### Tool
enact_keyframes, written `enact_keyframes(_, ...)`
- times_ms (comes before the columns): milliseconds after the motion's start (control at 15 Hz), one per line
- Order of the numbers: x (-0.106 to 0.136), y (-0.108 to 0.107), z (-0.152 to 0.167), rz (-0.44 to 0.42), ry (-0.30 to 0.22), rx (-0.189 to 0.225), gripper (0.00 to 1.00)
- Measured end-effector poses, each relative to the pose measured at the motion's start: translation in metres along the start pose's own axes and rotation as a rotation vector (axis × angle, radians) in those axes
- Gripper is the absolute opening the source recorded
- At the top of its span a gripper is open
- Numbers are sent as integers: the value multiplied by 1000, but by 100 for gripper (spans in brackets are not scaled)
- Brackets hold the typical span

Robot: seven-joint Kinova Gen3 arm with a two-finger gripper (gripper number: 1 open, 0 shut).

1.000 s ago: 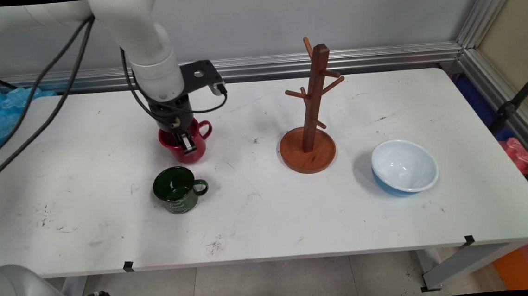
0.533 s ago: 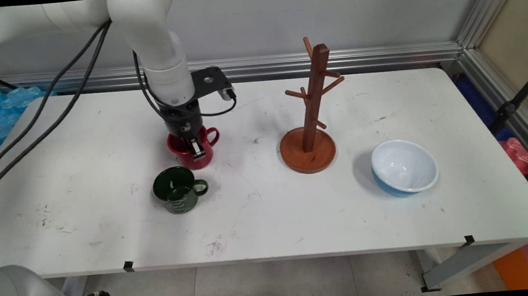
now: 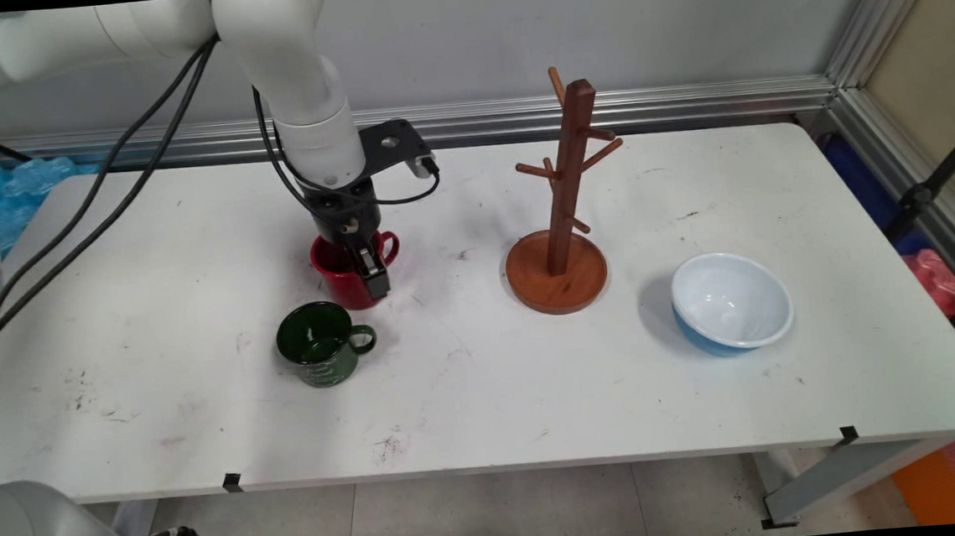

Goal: Place the picked object on the table

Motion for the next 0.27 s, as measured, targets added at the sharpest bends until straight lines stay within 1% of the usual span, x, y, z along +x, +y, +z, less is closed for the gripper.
enact_keyframes(267, 2, -3, -3, 11, 19, -5, 100)
